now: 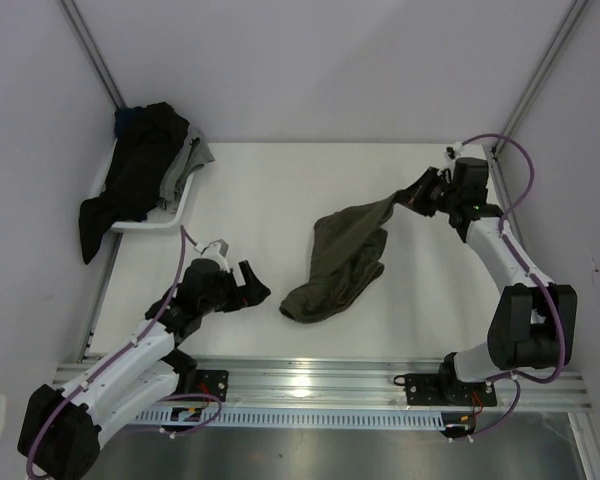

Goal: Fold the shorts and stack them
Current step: Flatten the shorts out

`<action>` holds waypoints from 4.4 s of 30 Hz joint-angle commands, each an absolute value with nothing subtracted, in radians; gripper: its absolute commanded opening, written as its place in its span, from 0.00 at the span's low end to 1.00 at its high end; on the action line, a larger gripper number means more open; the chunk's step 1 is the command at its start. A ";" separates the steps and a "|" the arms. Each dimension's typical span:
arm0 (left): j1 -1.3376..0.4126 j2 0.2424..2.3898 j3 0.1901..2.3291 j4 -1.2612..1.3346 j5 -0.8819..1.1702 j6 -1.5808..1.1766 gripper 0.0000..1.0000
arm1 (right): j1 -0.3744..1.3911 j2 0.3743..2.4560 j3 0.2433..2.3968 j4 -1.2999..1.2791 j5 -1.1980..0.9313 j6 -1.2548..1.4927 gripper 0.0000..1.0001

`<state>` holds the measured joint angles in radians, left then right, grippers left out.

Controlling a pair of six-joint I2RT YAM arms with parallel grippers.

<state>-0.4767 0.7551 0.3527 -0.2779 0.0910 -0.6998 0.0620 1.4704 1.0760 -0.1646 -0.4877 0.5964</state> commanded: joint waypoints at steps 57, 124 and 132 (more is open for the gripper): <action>-0.549 1.082 0.949 -0.230 -0.095 -0.425 0.00 | -0.083 1.517 1.492 -0.259 -0.675 0.698 0.00; -0.537 0.730 1.069 -0.528 -0.271 -0.210 0.00 | 0.259 1.505 0.588 0.394 -0.718 0.730 0.73; -0.537 0.736 1.069 -0.526 -0.264 -0.212 0.00 | 0.311 1.515 0.543 0.434 -0.689 0.753 0.70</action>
